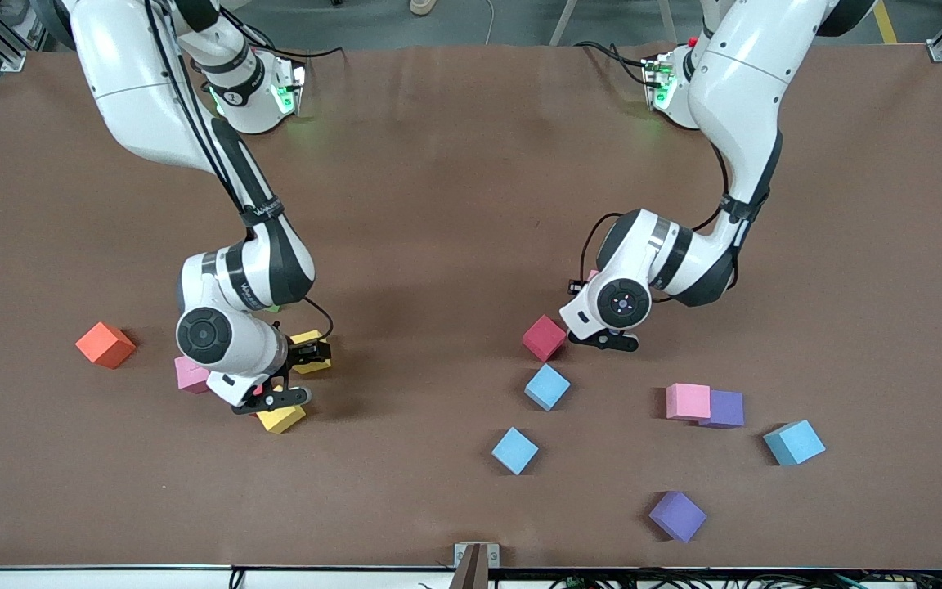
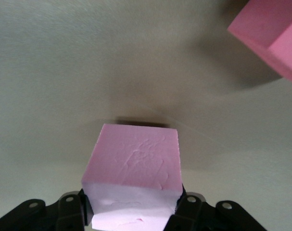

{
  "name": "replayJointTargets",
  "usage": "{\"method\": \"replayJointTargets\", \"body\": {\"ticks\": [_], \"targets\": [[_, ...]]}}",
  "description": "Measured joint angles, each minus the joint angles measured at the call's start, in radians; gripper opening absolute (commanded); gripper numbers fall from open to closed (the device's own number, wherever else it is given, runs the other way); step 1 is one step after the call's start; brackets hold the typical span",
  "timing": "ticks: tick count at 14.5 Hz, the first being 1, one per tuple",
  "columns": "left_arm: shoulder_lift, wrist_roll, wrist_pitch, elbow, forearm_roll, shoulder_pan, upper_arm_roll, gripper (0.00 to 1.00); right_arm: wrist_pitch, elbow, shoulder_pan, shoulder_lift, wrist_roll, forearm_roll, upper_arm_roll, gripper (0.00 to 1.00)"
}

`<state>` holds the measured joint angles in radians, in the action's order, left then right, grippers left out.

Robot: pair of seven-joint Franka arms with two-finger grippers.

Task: Arrange 11 blocks into digit 3
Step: 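Close the right gripper on the yellow cube while the left gripper grasps the pink cube, then carry the pink cube with the left gripper toward the table middle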

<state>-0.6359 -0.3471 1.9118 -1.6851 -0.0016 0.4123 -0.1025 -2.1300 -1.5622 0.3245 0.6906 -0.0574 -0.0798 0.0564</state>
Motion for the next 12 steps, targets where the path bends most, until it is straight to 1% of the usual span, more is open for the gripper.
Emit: {"method": "replayJointTargets", "body": {"ticks": [3,5,6,7,10,12], "targets": [[0.041,-0.119,-0.017,0.015,0.0,0.019,-0.021,0.25,0.001,-0.002,0.0,0.01,0.0,0.0,0.0,1.0],[0.054,-0.219,-0.025,0.034,-0.001,0.064,-0.037,0.25,0.003,-0.008,0.0,0.018,0.0,0.0,0.0,1.0],[0.055,-0.265,-0.025,0.042,-0.003,0.094,-0.04,0.25,0.003,-0.011,0.0,0.023,0.0,0.0,0.0,0.95],[0.054,-0.307,-0.025,0.047,-0.009,0.126,-0.041,0.26,0.003,-0.015,0.0,0.026,0.0,-0.001,0.0,0.88],[0.038,-0.396,-0.012,0.062,-0.064,0.211,-0.042,0.27,0.003,-0.028,0.005,0.027,0.0,-0.001,-0.001,0.47],[0.015,-0.452,0.031,0.081,-0.09,0.267,-0.043,0.25,0.003,-0.03,0.01,0.026,-0.013,-0.001,-0.001,0.39]]}}
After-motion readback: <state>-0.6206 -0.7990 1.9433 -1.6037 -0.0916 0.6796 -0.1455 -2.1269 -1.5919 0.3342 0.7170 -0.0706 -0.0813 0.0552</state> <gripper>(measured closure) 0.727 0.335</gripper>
